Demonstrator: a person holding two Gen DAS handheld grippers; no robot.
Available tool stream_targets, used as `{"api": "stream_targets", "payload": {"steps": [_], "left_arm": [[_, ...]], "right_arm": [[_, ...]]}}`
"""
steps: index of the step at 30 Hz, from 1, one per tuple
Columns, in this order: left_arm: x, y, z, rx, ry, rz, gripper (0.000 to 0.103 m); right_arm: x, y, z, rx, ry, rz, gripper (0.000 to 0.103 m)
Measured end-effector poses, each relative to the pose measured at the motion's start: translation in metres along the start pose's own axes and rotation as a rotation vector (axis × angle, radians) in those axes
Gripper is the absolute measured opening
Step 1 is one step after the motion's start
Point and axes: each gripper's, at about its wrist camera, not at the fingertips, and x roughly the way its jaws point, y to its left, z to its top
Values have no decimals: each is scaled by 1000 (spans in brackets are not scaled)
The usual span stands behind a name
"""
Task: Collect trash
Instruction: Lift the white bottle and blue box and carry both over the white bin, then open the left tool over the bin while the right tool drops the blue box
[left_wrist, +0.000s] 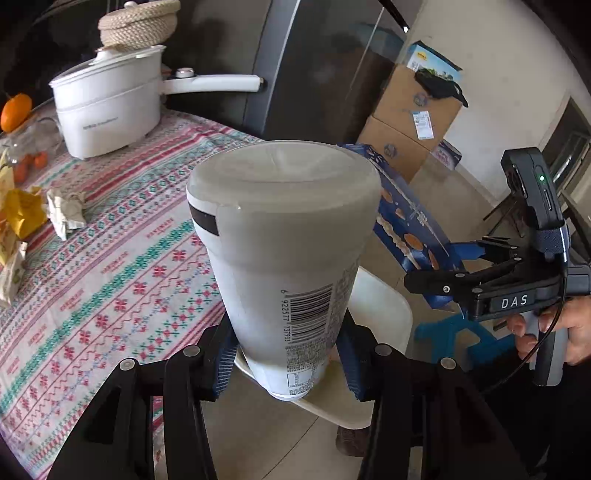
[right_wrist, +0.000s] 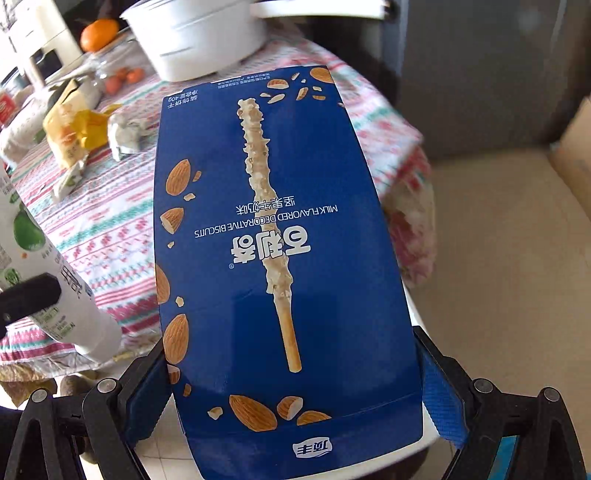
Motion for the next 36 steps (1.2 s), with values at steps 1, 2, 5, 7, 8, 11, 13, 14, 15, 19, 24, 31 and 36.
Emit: {"api": "stream_targets", "payload": {"steps": [1,2,5,7,8,11,13,14,15,19,24,31,36], "left_arm": [[8,-5,-1,10,7,-5,51],[15,-9,-2,18,16,-11,51],[37,-19,-5,46,42,-23,51],[50,-24,-6,66,56,-26,51],[56,-26,-7,77,64,-25,52],[72,-29,-10,96,88,-17,52],[77,-30,-11,98,98,-12,52],[77,-30,-11,99,97,-14,54],[76,-30,-11,102,94,-18,58],[62,-31,-8,128,61,-1,73],[42,-18,-6,112,42,35,76],[20,20,-6,14,40,109,77],[4,41,-6,-44,20,137,77]], "right_arm": [[-1,-7,-4,17,2,-4,96],[-2,-14,-7,31,5,-11,96],[-3,-31,-15,70,18,-31,96],[-2,-41,-20,90,31,-35,96],[-1,-43,-21,95,39,-38,96],[2,-49,-23,100,55,-55,96],[5,-51,-23,106,66,-59,96],[5,-54,-25,108,71,-60,96],[7,-55,-25,111,76,-61,96],[12,-56,-24,111,91,-68,96],[20,-55,-25,106,122,-80,96],[49,-35,-37,4,263,-89,96],[71,-24,-45,-46,369,-97,96]]}}
